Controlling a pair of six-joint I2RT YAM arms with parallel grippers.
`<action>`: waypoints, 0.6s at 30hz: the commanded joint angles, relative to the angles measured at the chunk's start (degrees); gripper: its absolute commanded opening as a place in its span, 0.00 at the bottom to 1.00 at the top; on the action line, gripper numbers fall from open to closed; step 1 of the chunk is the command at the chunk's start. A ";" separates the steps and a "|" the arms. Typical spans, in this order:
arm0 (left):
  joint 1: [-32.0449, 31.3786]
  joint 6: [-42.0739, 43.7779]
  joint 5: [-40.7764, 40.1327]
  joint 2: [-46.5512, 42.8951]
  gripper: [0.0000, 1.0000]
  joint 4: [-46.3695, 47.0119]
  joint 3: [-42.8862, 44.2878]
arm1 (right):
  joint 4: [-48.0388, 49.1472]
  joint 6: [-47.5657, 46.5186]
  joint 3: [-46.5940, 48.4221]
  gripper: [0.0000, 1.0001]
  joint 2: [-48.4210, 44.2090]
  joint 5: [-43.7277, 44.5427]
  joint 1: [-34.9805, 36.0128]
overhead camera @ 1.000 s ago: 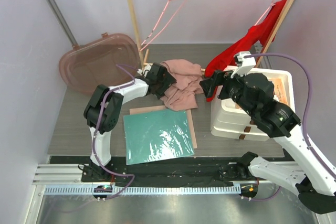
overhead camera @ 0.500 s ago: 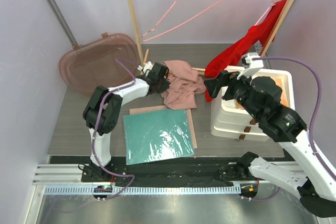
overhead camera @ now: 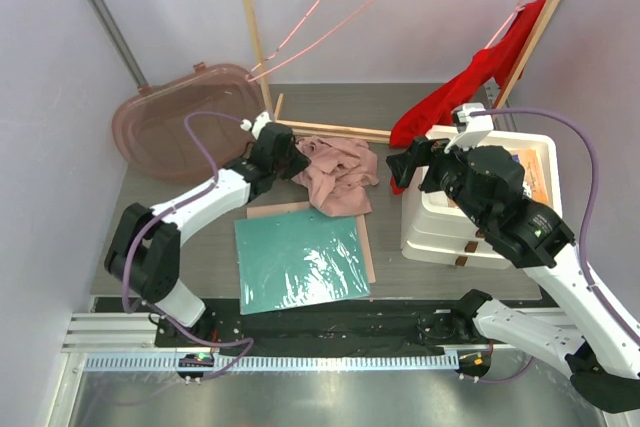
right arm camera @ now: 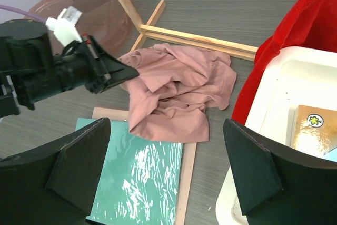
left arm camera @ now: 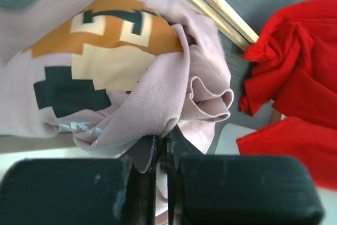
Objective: Remove the t-shirt from the hanger
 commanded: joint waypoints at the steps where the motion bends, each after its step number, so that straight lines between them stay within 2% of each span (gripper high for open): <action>1: 2.27 3.14 3.58 -7.77 0.00 5.87 -2.85 | 2.80 -0.26 -0.26 0.93 -0.26 1.59 0.08; 6: 4.82 5.07 2.17 -16.03 0.00 -1.17 -2.85 | 3.06 -0.08 -0.61 0.93 0.09 1.33 0.08; 9: 8.85 5.87 3.40 -20.08 0.00 -3.98 -2.68 | 3.50 0.36 -0.61 0.93 0.62 0.80 0.08; 11: 13.77 6.39 7.78 -21.05 0.00 -6.09 -1.37 | 4.12 0.62 -0.70 0.93 0.97 0.45 0.08; 13: 17.81 8.58 10.25 -21.41 0.00 -9.59 2.67 | 4.47 0.80 -0.61 0.93 1.41 -0.16 0.00; 18: 23.36 13.16 10.26 -21.05 0.00 -16.02 13.99 | 4.56 1.85 -0.18 0.93 2.82 -1.40 0.08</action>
